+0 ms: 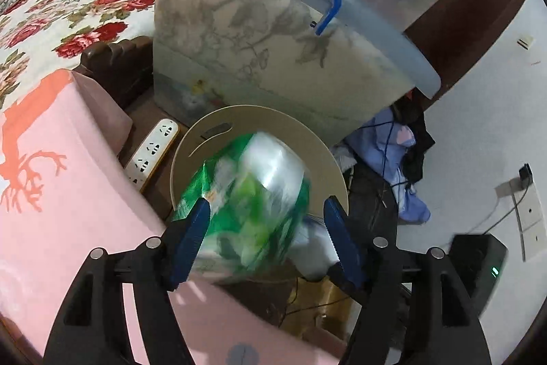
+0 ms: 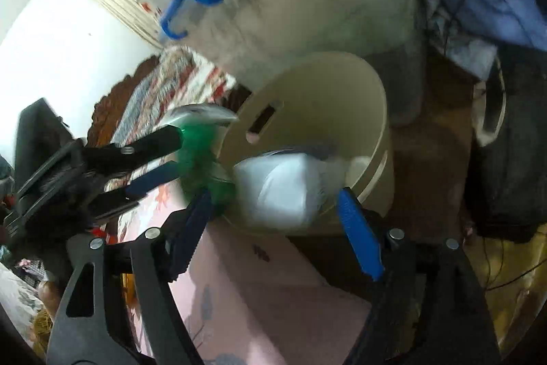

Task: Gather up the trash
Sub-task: 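Carry can and carton over the beige wastebasket and open both tools, then grasp the crumpled white paper with the left tool while the right reaches into the pile, then grasp the green-and-white snack wrapper with the right tool while the left holds the paper, then carry paper and wrapper to the wastebasket and open both tools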

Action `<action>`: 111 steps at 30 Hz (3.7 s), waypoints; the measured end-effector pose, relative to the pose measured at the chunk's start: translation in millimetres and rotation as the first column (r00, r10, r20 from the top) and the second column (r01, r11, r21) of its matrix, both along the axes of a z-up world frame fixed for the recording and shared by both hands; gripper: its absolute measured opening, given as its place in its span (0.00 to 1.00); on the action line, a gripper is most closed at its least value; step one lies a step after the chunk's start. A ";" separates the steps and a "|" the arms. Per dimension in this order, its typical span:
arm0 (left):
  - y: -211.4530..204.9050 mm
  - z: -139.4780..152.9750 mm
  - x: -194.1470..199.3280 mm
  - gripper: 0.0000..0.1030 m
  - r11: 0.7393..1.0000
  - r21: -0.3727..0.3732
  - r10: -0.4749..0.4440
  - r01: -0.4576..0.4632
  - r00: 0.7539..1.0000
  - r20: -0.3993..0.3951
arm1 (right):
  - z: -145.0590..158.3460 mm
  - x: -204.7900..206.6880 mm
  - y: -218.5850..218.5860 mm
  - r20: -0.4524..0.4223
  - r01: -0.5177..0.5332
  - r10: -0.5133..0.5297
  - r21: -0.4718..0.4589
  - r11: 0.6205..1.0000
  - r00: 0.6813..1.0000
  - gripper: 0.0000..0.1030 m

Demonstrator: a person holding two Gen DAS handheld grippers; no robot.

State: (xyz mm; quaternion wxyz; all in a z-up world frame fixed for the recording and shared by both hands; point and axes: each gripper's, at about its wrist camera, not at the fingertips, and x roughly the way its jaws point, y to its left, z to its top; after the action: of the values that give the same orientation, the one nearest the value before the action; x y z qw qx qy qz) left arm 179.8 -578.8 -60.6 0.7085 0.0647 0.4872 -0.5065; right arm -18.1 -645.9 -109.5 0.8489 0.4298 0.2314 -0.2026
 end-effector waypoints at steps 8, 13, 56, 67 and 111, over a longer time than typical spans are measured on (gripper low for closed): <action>75.6 43.0 -30.6 0.63 0.994 -0.097 0.058 -0.052 0.996 0.061 | 16.4 -12.1 30.6 0.052 0.022 -0.014 -0.159 0.987 0.999 0.61; 165.8 64.6 -83.1 0.64 0.991 -0.124 0.073 -0.055 0.987 0.147 | 16.0 -0.6 77.6 0.078 -0.102 0.114 -0.149 0.984 0.990 0.49; 583.6 4.9 -88.6 0.33 0.713 -0.016 0.679 -0.701 0.685 0.262 | 3.3 150.0 294.3 0.285 -0.703 0.647 0.377 0.603 0.707 0.08; 531.3 75.3 -96.5 0.33 0.797 -0.159 0.604 -0.583 0.763 0.232 | 4.9 48.3 221.8 0.243 -0.643 0.597 0.216 0.735 0.764 0.08; 212.6 53.7 -40.8 0.34 0.995 -0.019 0.101 -0.100 0.986 0.131 | 19.5 39.9 85.6 -0.272 -0.473 0.398 -0.323 0.820 0.876 0.28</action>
State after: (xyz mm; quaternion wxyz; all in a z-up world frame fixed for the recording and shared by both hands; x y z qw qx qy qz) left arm 139.1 -366.2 -6.9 0.7641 0.0692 0.4389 -0.4676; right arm 21.8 -560.4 -90.0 0.9129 0.1712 0.3609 -0.0837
